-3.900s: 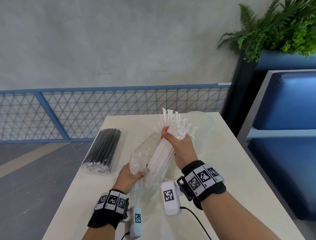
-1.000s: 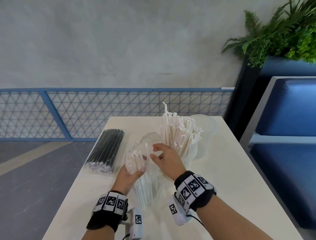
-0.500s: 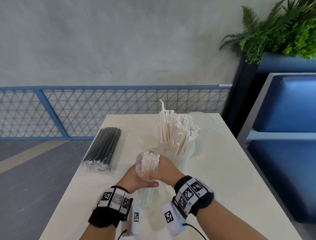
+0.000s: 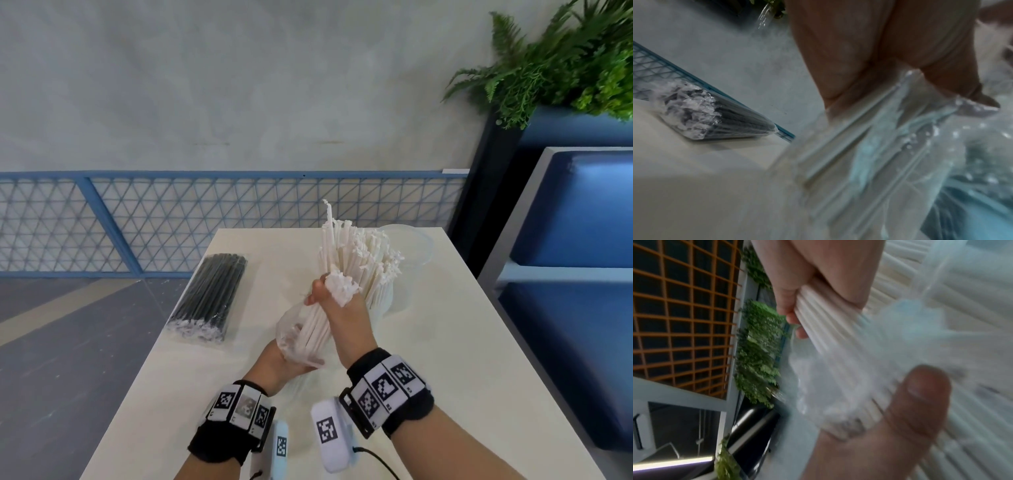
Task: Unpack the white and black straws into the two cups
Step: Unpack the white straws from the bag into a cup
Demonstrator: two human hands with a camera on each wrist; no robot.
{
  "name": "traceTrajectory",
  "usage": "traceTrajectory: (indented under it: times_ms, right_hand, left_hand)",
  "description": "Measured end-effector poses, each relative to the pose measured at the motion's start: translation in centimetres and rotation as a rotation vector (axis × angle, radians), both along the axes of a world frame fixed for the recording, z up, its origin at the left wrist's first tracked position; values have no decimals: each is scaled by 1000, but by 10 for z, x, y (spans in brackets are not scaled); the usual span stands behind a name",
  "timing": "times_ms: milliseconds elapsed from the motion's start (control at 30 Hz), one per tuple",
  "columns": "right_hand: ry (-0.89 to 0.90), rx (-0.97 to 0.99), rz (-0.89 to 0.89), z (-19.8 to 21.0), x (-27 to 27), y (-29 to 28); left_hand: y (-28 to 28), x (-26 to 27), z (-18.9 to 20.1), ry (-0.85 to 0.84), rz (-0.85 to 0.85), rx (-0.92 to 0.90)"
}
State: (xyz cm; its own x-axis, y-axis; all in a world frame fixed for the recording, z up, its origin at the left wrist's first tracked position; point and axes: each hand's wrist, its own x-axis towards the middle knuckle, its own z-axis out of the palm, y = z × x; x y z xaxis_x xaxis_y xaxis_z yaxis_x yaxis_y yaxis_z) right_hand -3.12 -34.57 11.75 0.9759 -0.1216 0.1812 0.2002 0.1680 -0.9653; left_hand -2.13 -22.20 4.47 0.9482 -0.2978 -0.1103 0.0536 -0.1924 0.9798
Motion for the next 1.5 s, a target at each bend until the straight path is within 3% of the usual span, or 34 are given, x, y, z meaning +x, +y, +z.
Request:
traceTrajectory:
  times_ms: [233, 333, 433, 533, 733, 1000, 1333, 1500]
  right_hand:
    - [15, -43, 63, 12, -2, -7]
    - [-53, -40, -44, 31, -2, -11]
    - [-116, -3, -145, 53, 1, -22]
    - [-168, 52, -245, 74, 7, -35]
    - [-350, -74, -455, 102, 23, -47]
    - [-211, -408, -322, 70, 41, -15]
    - [22, -496, -438, 48, 67, -24]
    - [66, -516, -402, 42, 74, -26]
  left_hand:
    - [2, 5, 6, -24, -11, -38]
    - [8, 8, 3, -16, 19, -27]
    - [15, 10, 0, 45, 44, -132]
    - [23, 10, -4, 60, 170, -165]
    - [44, 14, -18, 102, 376, -315]
    - [38, 18, -7, 67, 393, -335]
    - [35, 10, -2, -40, 396, -349]
    - [33, 11, 2, -57, 400, -375]
